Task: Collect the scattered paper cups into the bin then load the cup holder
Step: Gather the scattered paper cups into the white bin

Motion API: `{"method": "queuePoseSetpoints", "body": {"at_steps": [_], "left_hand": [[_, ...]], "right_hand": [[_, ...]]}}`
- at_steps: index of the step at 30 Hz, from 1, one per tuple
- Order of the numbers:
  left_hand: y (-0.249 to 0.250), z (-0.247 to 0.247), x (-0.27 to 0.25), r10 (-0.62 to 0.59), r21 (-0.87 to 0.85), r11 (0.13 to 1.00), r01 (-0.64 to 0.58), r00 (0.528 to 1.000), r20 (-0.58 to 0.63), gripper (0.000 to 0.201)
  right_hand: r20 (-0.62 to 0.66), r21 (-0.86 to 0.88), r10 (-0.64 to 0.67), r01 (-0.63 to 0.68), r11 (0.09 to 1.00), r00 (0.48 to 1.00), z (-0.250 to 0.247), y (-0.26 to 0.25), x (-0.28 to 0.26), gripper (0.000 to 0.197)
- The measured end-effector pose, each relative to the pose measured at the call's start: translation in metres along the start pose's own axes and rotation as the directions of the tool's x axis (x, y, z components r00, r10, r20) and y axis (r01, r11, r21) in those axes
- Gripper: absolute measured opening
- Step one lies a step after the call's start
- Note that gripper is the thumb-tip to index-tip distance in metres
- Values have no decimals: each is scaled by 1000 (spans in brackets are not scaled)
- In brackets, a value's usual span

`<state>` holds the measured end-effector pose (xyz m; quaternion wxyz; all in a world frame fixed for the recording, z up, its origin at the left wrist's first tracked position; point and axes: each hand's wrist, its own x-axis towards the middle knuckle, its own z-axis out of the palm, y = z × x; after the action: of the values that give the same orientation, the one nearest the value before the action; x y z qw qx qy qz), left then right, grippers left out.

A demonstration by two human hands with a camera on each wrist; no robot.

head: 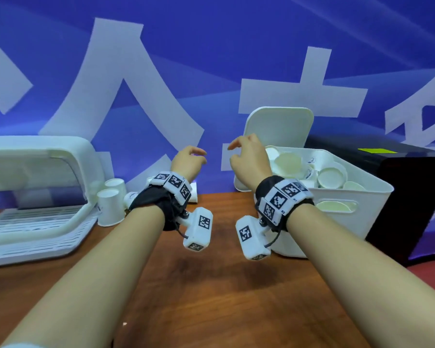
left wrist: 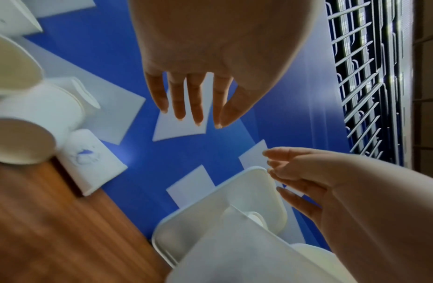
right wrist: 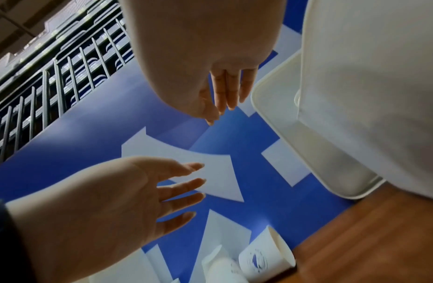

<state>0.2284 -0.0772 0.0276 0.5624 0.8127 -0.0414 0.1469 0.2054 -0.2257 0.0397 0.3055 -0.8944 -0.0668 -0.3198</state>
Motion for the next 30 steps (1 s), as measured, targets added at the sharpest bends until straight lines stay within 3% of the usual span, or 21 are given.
{"method": "queuePoseSetpoints", "body": {"at_steps": [4,8,13,16,19,22,25,30], "left_hand": [[-36,-31,6,-58,125,990,61,998,-26,30],[-67,-55,18,-118,131,983,126,991,-63,28],[-101,-71,35,-152,200,964,177,979,-132,21],[-120,-83,45,-209,127,968,215,976,-60,25],[-132,-90,53,-211,200,958,207,977,-1,39],[-142,-87,55,-207,348,916,201,978,-21,51],[-152,-84,54,-208,375,908,185,978,21,55],[-158,-83,50,-163,414,891,186,983,-90,33]], "right_hand": [[130,33,42,-47,998,991,48,0,-1,35],[243,132,213,-250,959,946,101,13,3,42],[343,235,449,-539,809,825,158,39,6,49],[387,317,525,-644,696,758,189,59,9,53],[437,417,521,-678,605,733,202,63,10,46],[468,474,482,-670,571,741,209,65,10,38],[461,507,472,-660,555,751,214,66,10,23],[464,443,462,-650,618,756,218,65,8,24]]}}
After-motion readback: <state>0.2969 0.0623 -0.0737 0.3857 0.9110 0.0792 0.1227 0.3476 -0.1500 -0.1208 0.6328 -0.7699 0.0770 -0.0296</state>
